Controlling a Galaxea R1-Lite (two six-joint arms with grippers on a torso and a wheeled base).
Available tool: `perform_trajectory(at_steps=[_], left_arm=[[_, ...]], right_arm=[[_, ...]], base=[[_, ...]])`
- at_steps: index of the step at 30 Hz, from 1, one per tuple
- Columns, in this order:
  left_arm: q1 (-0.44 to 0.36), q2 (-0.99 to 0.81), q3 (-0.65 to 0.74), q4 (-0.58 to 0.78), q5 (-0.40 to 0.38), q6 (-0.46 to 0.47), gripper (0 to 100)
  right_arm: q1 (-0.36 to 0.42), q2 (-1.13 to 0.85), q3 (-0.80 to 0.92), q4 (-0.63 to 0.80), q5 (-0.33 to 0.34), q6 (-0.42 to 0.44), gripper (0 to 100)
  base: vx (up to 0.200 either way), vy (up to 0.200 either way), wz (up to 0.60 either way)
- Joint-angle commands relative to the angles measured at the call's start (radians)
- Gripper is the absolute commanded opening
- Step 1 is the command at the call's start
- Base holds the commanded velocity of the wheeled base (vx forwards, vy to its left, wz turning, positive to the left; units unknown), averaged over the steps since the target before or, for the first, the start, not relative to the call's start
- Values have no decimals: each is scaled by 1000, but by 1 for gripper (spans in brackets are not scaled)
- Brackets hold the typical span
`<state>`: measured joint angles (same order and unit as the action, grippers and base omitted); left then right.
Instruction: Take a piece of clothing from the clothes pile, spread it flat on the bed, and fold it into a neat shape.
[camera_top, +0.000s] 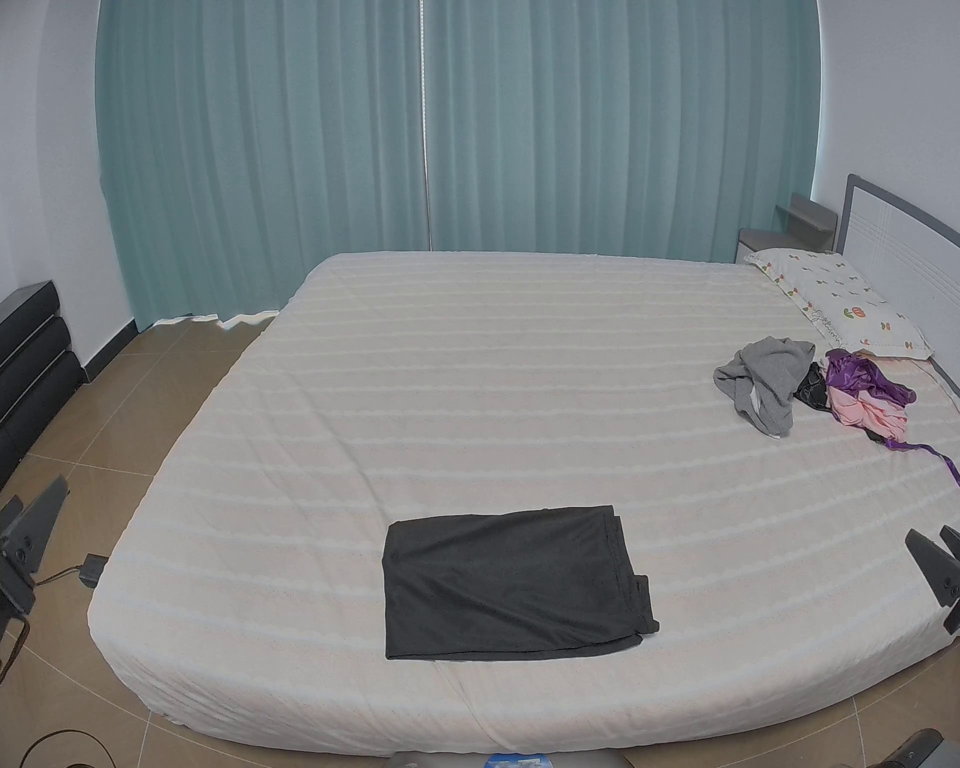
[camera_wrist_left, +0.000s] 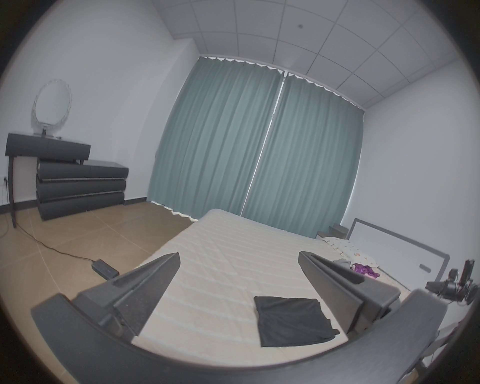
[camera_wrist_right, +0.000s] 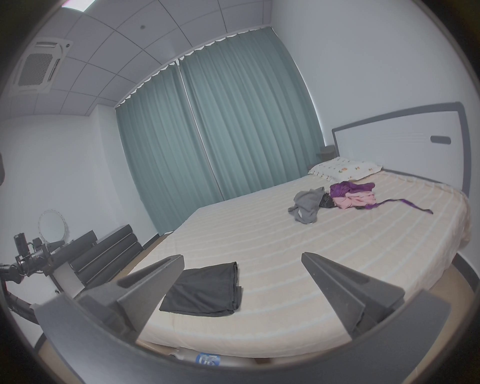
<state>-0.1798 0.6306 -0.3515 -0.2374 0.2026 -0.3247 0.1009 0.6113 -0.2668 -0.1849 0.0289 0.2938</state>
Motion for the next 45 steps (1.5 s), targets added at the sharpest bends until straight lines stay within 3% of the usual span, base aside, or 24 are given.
perform_trajectory(at_steps=[1, 5, 11, 15, 21, 28, 32, 36, 41, 45], left_arm=[[3, -164, 8, 66, 21, 39, 100], [5, -235, 19, 153, 34, 53, 100], [22, -322, 25, 175, 78, 88, 100], [56, -397, 22, 230, 86, 139, 100], [118, -505, 19, 280, 81, 228, 100], [157, -563, 22, 300, 75, 245, 100], [178, -621, 25, 329, 24, 265, 100], [178, -621, 29, 328, 23, 257, 100], [178, -621, 68, 314, 15, 269, 100], [178, -621, 152, 187, 9, 271, 100]], right_arm=[[-38, -139, -11, 59, 14, -30, 100], [-50, -171, -3, 94, 32, -45, 100], [-87, -231, -14, 101, 63, -61, 100], [-98, -317, -20, 177, 85, -87, 100], [-87, -495, -83, 424, 91, -131, 100], [-98, -604, -130, 585, 82, -163, 100], [-101, -611, -166, 614, 62, -174, 100], [-101, -611, -164, 613, 55, -209, 100], [-101, -611, -154, 604, -21, -265, 100], [-101, -611, -143, 587, -67, -259, 100]], base=[[0, 0, 0], [0, 0, 0], [0, 0, 0], [0, 0, 0], [0, 0, 0], [0, 0, 0], [0, 0, 0], [0, 0, 0], [0, 0, 0], [0, 0, 0]])
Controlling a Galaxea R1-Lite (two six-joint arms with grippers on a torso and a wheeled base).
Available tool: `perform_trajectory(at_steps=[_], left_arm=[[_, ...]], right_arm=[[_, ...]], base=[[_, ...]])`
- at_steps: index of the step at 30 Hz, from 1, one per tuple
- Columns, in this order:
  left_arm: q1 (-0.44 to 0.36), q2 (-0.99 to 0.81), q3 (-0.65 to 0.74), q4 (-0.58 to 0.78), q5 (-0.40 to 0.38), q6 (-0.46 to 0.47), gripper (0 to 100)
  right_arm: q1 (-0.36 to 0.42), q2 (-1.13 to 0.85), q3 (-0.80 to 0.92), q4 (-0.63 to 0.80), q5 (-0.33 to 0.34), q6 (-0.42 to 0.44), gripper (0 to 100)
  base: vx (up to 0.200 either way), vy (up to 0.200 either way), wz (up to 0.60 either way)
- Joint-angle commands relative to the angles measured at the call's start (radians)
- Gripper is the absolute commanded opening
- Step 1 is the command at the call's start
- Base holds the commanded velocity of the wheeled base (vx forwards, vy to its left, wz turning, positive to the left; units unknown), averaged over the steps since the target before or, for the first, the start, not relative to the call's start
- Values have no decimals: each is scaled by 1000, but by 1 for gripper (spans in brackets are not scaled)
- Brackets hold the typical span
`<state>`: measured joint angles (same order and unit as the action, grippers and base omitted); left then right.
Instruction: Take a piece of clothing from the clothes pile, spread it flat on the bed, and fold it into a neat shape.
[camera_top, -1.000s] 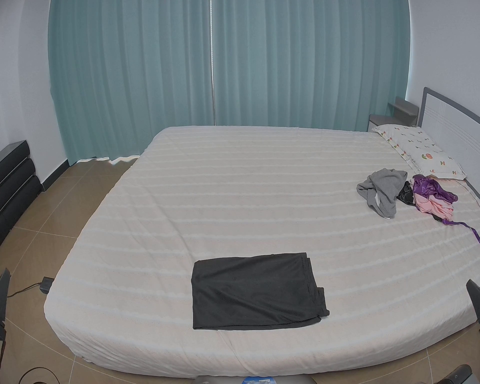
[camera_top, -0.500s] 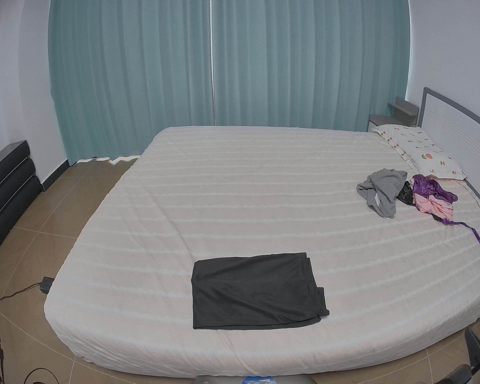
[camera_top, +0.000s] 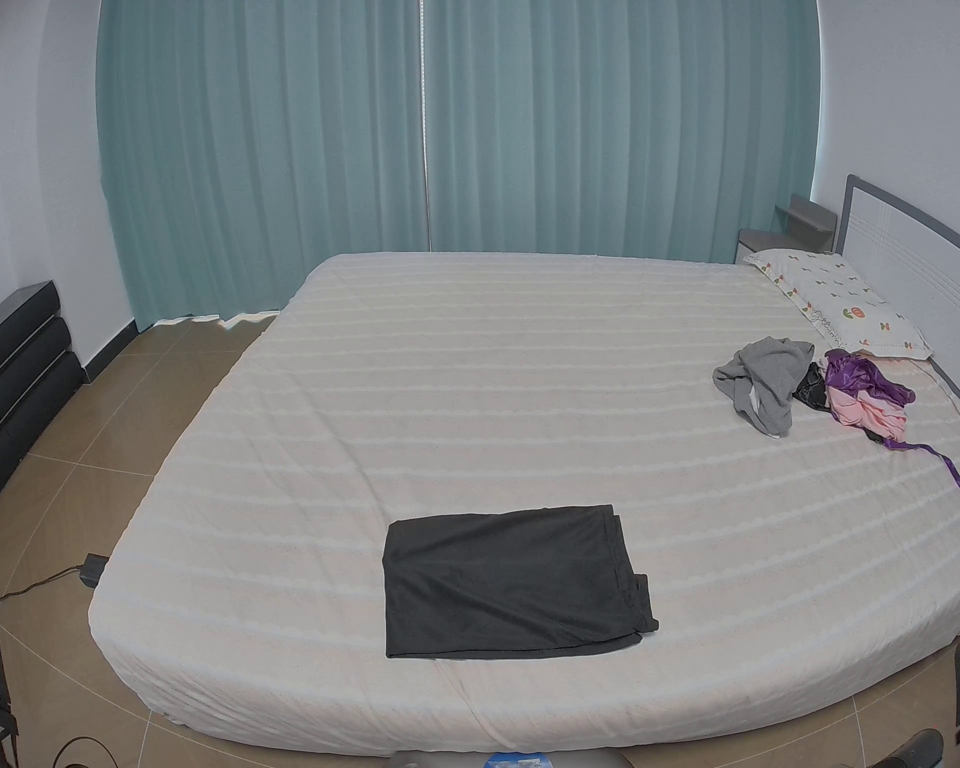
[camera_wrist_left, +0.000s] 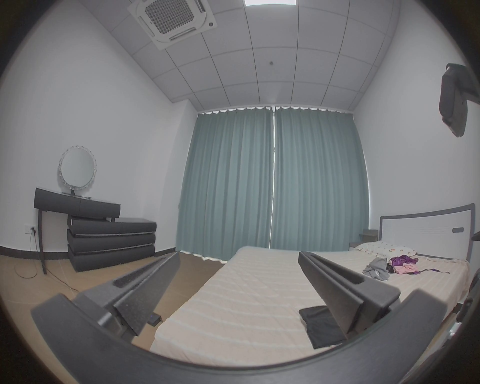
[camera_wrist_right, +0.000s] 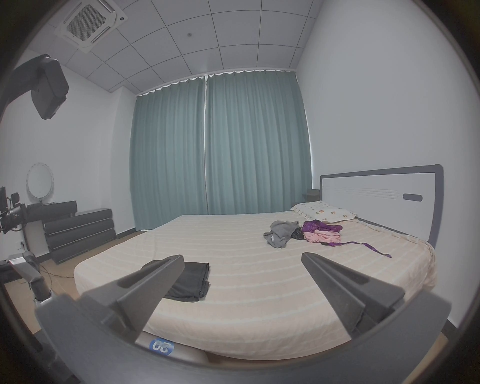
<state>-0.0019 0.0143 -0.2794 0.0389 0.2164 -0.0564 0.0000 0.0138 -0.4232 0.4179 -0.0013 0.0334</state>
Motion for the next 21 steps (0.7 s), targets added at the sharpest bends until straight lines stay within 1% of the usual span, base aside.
perform_trajectory(at_steps=[1, 4, 5, 6, 7, 8, 9, 10, 11, 12, 16, 17, 18, 21], left_arm=[[0, -5, 104, -131, -5, 6, 100], [0, -5, 192, -266, -6, 47, 100], [0, -5, 232, -320, -6, 67, 100], [0, -5, 239, -332, -8, 72, 100], [0, -5, 273, -381, -14, 87, 100], [0, -5, 279, -390, -26, 92, 100], [0, -5, 279, -390, -26, 92, 100], [0, -5, 279, -387, -48, 84, 100], [0, -5, 279, -387, -48, 84, 100], [0, -5, 279, -384, -52, 84, 100], [0, -5, 279, -364, -66, 84, 100], [0, -5, 279, -343, -71, 84, 100], [0, -5, 279, -301, -72, 82, 100], [0, -5, 279, -263, -77, 70, 100]], right_arm=[[0, -14, 26, -28, -49, 2, 100], [0, -14, 100, -134, -72, 3, 100], [0, -14, 144, -214, -72, -1, 100], [0, -14, 155, -232, -74, -4, 100], [0, -14, 207, -318, -72, -12, 100], [0, -14, 250, -380, -69, -21, 100], [0, -14, 250, -380, -69, -21, 100], [0, -14, 331, -482, -66, -44, 100], [0, -14, 336, -490, -66, -46, 100], [0, -14, 414, -582, -62, -69, 100], [0, -14, 420, -570, -52, -76, 100], [0, -14, 420, -548, -54, -75, 100], [0, -14, 422, -498, -60, -70, 100], [0, -14, 420, -493, -51, -55, 100]], base=[[0, 0, 0], [0, 0, 0], [0, 0, 0], [0, 0, 0], [0, 0, 0], [0, 0, 0], [0, 0, 0], [0, 0, 0], [0, 0, 0], [0, 0, 0], [0, 0, 0], [0, 0, 0], [0, 0, 0], [0, 0, 0]])
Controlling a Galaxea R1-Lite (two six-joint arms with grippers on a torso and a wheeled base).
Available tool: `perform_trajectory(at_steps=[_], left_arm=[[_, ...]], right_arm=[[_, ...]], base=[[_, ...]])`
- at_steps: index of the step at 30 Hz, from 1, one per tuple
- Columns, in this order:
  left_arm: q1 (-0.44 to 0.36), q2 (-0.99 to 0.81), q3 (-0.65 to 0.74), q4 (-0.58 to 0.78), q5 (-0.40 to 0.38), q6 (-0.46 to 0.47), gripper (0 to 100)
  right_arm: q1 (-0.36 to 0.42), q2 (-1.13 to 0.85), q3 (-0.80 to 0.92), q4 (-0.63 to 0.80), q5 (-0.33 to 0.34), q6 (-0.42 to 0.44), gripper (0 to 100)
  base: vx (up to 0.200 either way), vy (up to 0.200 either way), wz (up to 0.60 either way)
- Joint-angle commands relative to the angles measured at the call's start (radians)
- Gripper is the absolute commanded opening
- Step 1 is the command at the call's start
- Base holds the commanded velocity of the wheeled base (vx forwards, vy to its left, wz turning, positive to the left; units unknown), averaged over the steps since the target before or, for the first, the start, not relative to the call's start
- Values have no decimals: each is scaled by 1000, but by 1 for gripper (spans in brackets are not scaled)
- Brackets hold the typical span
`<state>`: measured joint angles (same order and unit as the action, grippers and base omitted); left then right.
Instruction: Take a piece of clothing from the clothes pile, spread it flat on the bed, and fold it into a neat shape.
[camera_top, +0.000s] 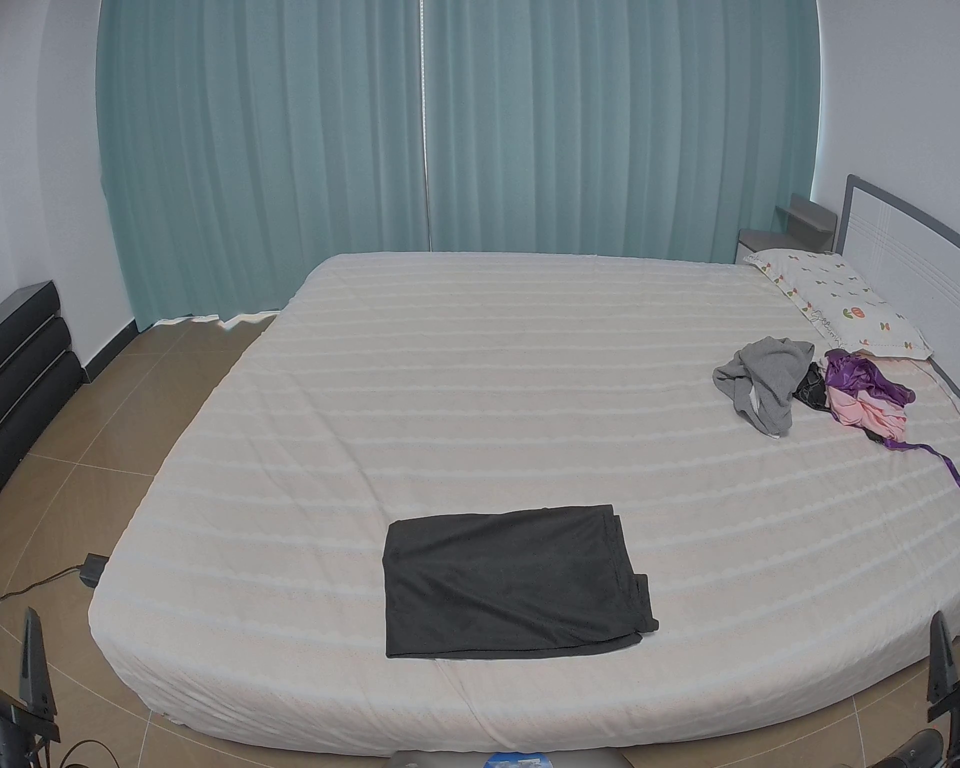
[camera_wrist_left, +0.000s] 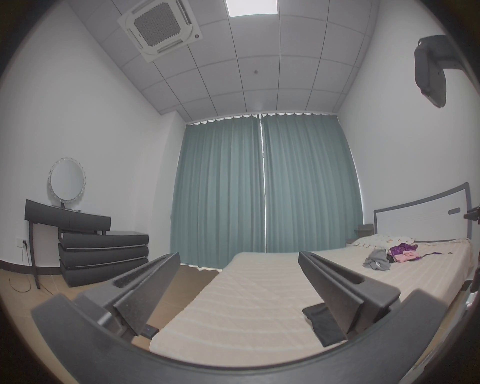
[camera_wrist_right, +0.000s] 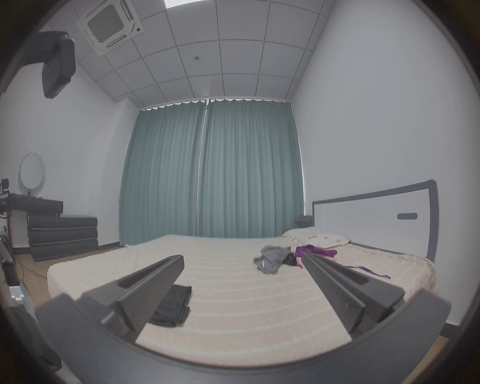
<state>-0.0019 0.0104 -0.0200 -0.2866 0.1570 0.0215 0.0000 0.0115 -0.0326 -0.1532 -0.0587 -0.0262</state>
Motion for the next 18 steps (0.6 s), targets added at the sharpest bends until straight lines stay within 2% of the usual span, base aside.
perform_trajectory(at_steps=[1, 7, 12, 13, 18], left_arm=[[0, -1, 20, 69, -17, -12, 100], [0, -3, 20, 176, -40, -23, 100], [0, -3, 20, 214, -77, -32, 100], [0, -1, 20, 216, -96, -34, 100], [0, -1, 20, 219, -151, -26, 100]], right_arm=[[0, -11, 29, 78, 8, 9, 100], [-2, -11, 29, 84, 10, 86, 100], [-2, -10, 29, 86, 19, 71, 100], [-2, -11, 26, 93, 54, 69, 100], [-2, -11, 22, 109, 88, 42, 100]], base=[[0, 0, 0], [0, 0, 0], [0, 0, 0], [0, 0, 0], [0, 0, 0]])
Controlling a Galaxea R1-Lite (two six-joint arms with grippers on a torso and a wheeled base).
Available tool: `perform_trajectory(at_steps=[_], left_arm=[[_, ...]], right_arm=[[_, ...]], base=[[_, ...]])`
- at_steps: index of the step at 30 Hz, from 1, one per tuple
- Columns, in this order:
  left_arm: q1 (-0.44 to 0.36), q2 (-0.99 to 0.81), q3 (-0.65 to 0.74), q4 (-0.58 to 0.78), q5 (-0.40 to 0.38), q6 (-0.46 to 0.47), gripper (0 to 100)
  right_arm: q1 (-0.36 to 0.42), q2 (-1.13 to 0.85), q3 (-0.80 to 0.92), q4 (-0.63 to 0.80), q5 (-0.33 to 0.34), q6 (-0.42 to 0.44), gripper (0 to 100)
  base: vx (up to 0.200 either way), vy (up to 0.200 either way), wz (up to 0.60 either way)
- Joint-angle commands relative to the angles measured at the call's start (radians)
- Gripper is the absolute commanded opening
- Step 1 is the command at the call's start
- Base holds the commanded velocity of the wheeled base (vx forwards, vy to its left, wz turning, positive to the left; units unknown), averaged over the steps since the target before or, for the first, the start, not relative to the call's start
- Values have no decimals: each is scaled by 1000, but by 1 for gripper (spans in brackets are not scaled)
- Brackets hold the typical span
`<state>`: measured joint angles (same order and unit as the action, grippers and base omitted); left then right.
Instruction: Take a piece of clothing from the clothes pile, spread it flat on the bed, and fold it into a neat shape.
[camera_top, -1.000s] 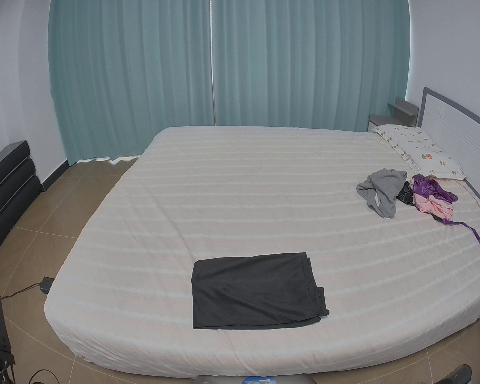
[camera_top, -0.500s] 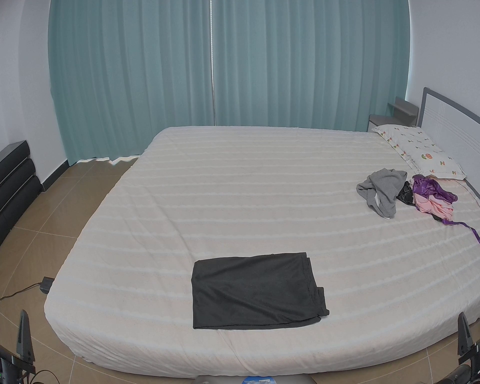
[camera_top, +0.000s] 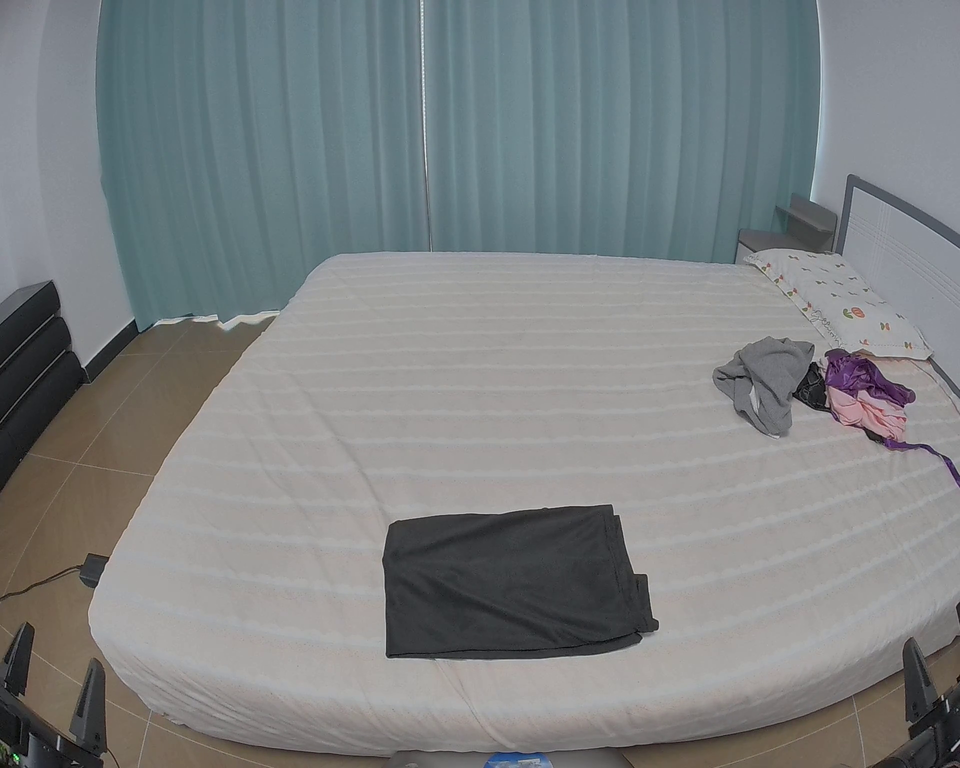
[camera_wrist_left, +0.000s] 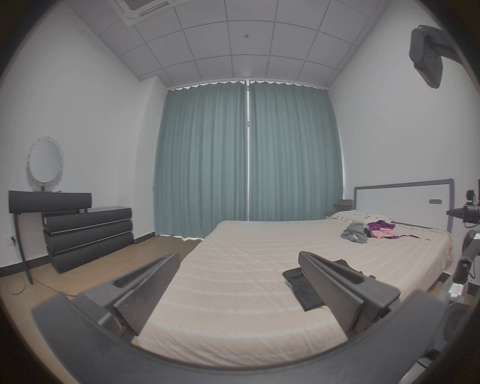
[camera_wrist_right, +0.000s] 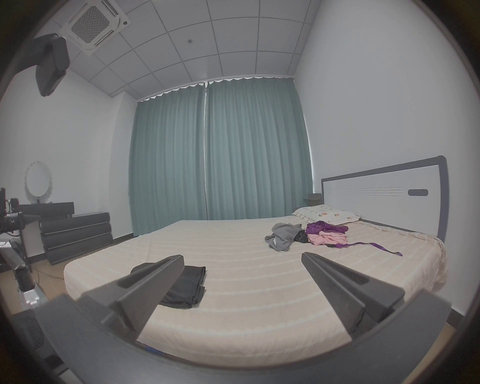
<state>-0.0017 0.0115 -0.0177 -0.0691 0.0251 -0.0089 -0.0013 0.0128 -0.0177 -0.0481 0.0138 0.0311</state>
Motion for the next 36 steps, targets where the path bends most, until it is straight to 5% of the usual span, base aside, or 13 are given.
perform_trajectory(at_steps=[1, 9, 13, 15, 22, 24, 25, 30, 33, 36], left_arm=[[0, -2, 18, 3, -37, 3, 100], [0, -2, 18, 3, -114, -19, 100], [0, -2, 18, 3, -96, -46, 100], [0, -2, 18, 3, -59, -49, 100], [0, -2, 18, 5, -33, -51, 100], [-1, -2, 18, 5, -59, -42, 100], [0, -2, 18, 3, -142, -43, 100], [-1, -2, 16, 5, -254, -52, 100], [0, -2, 18, 5, -241, -63, 100], [0, -2, 18, 3, -88, -60, 100]], right_arm=[[0, -13, 7, 4, 29, -23, 100], [0, -11, 5, 5, 60, -33, 100], [-2, -10, -25, 96, -126, -37, 100], [-2, -10, -27, 100, -138, -40, 100], [-2, -11, -27, 99, -68, -45, 100], [-2, -11, -27, 97, -3, -51, 100], [-2, -11, -27, 97, 48, -62, 100], [-2, -11, -27, 97, 54, -51, 100], [-2, -11, -27, 96, 17, -20, 100], [-2, -11, -27, 94, -164, -57, 100]], base=[[0, 0, 0], [0, 0, 0], [0, 0, 0], [0, 0, 0], [0, 0, 0], [0, 0, 0], [0, 0, 0], [0, 0, 0], [0, 0, 0], [0, 0, 0]])
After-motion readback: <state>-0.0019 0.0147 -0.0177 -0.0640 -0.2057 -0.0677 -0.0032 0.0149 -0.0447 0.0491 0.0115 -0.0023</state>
